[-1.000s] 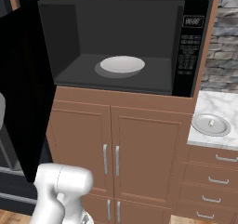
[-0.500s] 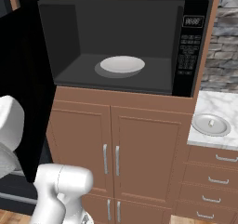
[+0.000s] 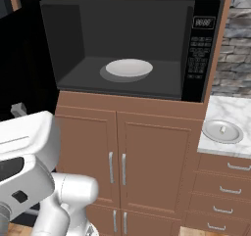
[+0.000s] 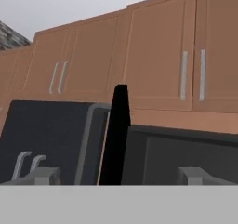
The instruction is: Pick the marshmallow from the counter and place it in the microwave. Then turn on the microwave.
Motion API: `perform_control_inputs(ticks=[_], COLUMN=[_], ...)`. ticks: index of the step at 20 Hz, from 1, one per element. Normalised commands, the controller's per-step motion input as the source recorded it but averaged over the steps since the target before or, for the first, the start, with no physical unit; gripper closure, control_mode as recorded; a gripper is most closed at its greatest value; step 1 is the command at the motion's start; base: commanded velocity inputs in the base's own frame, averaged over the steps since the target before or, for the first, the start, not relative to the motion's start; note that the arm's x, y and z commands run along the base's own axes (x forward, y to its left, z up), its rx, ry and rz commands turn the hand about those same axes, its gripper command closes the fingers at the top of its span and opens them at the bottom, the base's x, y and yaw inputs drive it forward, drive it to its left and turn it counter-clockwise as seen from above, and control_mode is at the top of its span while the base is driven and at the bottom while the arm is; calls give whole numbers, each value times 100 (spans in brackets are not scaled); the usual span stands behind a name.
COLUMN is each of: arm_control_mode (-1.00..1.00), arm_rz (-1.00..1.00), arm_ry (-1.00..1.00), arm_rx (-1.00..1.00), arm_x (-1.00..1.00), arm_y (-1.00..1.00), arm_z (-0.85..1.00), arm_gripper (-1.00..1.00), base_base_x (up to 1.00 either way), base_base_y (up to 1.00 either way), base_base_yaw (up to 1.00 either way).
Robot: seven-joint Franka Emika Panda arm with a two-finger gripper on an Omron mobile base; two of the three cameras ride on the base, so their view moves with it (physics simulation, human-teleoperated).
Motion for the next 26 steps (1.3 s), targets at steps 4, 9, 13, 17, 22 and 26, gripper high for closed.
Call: perform_control_inputs(ticks=[4,9,13,17,22,26], arm_control_mode=[-100,-100,100,100,100,100], arm_rz=[-6,-6,-2,0,0,0], arm_ry=[20,13,4,0,0,0], arm_rx=[0,0,0,0,0,0], arm_x=[0,0,0,0,0,0], arm_y=[-13,-1,-1,0,0,0], arm_z=[0,0,-2,0,0,0], arm_gripper=[-100,-100,-100,-100,-100,-100], base_base_x=[0,0,0,-3,-12,-28], base_base_y=[0,0,-6,-25,-38,-52], base_base_yaw=[0,0,-1,-1,-1,-5])
